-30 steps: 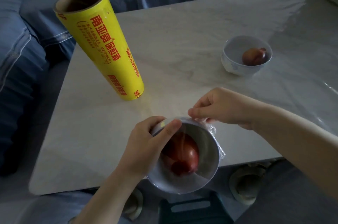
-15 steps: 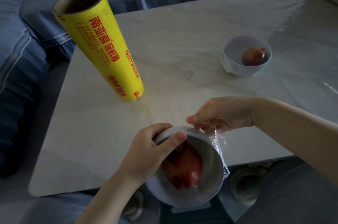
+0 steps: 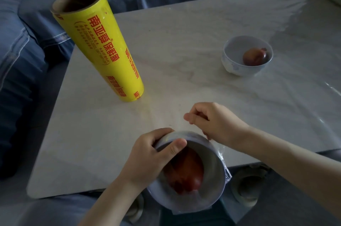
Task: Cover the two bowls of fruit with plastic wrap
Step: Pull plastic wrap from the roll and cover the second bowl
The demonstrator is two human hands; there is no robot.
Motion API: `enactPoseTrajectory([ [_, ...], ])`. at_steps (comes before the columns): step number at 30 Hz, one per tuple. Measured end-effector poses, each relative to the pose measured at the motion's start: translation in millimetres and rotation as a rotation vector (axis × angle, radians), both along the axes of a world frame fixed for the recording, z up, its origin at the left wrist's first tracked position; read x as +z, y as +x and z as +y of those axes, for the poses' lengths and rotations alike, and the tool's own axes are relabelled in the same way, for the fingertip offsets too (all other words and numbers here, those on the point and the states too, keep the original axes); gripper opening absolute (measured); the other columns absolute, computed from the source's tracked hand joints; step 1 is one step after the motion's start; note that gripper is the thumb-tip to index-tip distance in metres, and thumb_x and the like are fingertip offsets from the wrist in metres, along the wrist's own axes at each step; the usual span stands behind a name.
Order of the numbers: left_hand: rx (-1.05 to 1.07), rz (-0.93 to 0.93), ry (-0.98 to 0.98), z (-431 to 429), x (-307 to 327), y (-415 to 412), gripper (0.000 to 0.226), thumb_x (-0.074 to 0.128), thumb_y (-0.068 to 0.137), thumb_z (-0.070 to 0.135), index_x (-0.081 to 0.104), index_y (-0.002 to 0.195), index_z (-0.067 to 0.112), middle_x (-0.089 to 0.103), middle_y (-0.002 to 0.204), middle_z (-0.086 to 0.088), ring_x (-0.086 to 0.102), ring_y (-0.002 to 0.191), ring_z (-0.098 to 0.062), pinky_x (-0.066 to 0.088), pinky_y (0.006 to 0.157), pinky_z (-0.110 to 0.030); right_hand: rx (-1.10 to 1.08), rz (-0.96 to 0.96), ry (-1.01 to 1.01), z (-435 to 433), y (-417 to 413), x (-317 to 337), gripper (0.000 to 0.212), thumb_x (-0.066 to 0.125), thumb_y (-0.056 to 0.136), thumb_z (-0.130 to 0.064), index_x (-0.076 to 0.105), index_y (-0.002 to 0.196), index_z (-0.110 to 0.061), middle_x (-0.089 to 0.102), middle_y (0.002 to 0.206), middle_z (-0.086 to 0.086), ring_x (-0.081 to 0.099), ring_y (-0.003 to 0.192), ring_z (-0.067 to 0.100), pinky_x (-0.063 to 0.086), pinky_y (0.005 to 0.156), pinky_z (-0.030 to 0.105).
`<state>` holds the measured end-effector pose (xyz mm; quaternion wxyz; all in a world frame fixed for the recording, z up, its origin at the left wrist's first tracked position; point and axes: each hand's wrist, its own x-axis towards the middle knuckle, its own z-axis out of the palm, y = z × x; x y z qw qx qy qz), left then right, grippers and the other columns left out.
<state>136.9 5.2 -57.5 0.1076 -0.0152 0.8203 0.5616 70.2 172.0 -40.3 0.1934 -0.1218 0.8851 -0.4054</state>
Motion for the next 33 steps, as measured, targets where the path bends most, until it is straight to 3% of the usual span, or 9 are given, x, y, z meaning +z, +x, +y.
enactPoseTrajectory([
  [7,0.084,0.090,0.090,3,15,1,0.063,0.065,0.042,0.080,0.068,0.081,0.031,0.071,0.085,0.021,0.066,0.082,0.000,0.047,0.064,-0.006,0.108,-0.066,0.121,-2,-12,-6,0.026,0.059,0.087,-0.031,0.055,0.063,-0.022,0.049,0.056,-0.008,0.040,0.051,0.004,0.031,0.048,0.013],
  [11,0.108,0.105,0.138,5,21,-3,0.042,0.073,0.041,0.065,0.070,0.071,0.036,0.072,0.078,0.021,0.066,0.075,0.005,0.046,0.063,-0.005,0.111,-0.269,-0.036,4,-12,-4,0.022,0.058,0.088,-0.027,0.067,0.069,-0.019,0.063,0.071,0.001,0.050,0.067,0.010,0.041,0.065,0.026],
  [16,0.124,0.121,0.164,2,23,-10,0.035,0.068,0.050,0.054,0.069,0.076,0.030,0.073,0.078,0.017,0.065,0.074,0.003,0.046,0.064,-0.007,-0.015,-0.388,-0.187,15,-15,-7,0.018,0.063,0.085,-0.027,0.071,0.087,-0.011,0.072,0.085,0.012,0.059,0.072,0.011,0.050,0.071,0.024],
  [18,0.153,0.108,0.164,-1,20,-11,0.043,0.069,0.047,0.057,0.069,0.078,0.027,0.072,0.076,0.017,0.065,0.073,0.002,0.046,0.062,-0.007,-0.172,-0.342,-0.253,22,-16,-5,0.008,0.063,0.085,-0.015,0.070,0.086,-0.011,0.070,0.077,0.007,0.063,0.064,0.007,0.053,0.065,0.017],
  [20,0.177,0.100,0.135,-5,16,-10,0.052,0.069,0.045,0.063,0.069,0.081,0.025,0.072,0.078,0.017,0.066,0.076,0.001,0.046,0.062,-0.007,-0.288,-0.143,-0.273,30,-14,1,0.011,0.061,0.086,-0.012,0.070,0.082,-0.016,0.071,0.075,0.000,0.066,0.067,0.010,0.053,0.070,0.016],
  [22,0.195,0.111,0.099,-6,12,-9,0.048,0.065,0.049,0.061,0.068,0.081,0.026,0.071,0.080,0.020,0.065,0.077,0.002,0.046,0.063,-0.007,-0.248,-0.014,-0.301,33,-3,13,0.015,0.058,0.087,-0.023,0.072,0.081,-0.023,0.074,0.083,-0.008,0.067,0.077,0.005,0.050,0.078,0.014],
  [25,0.213,0.140,0.081,-4,10,-9,0.038,0.061,0.053,0.058,0.067,0.078,0.031,0.069,0.075,0.025,0.064,0.075,0.005,0.046,0.063,-0.007,0.027,-0.065,-0.249,23,18,21,0.044,0.048,0.074,-0.055,0.072,0.099,-0.026,0.073,0.099,-0.013,0.065,0.095,-0.002,0.051,0.087,0.017],
  [29,0.252,0.144,0.111,-2,11,-10,0.032,0.060,0.051,0.058,0.065,0.073,0.034,0.068,0.072,0.031,0.063,0.072,0.012,0.044,0.062,-0.003,0.101,-0.209,-0.311,16,20,10,0.052,0.045,0.081,-0.058,0.066,0.112,-0.023,0.070,0.108,-0.006,0.064,0.101,0.008,0.052,0.090,0.030],
  [33,0.224,0.138,0.129,-5,10,-10,0.040,0.063,0.053,0.058,0.069,0.078,0.027,0.072,0.076,0.020,0.065,0.073,0.004,0.047,0.063,-0.008,0.038,-0.382,-0.363,16,17,6,0.055,0.040,0.078,-0.060,0.069,0.097,-0.018,0.071,0.100,0.003,0.065,0.090,0.007,0.049,0.084,0.020],
])
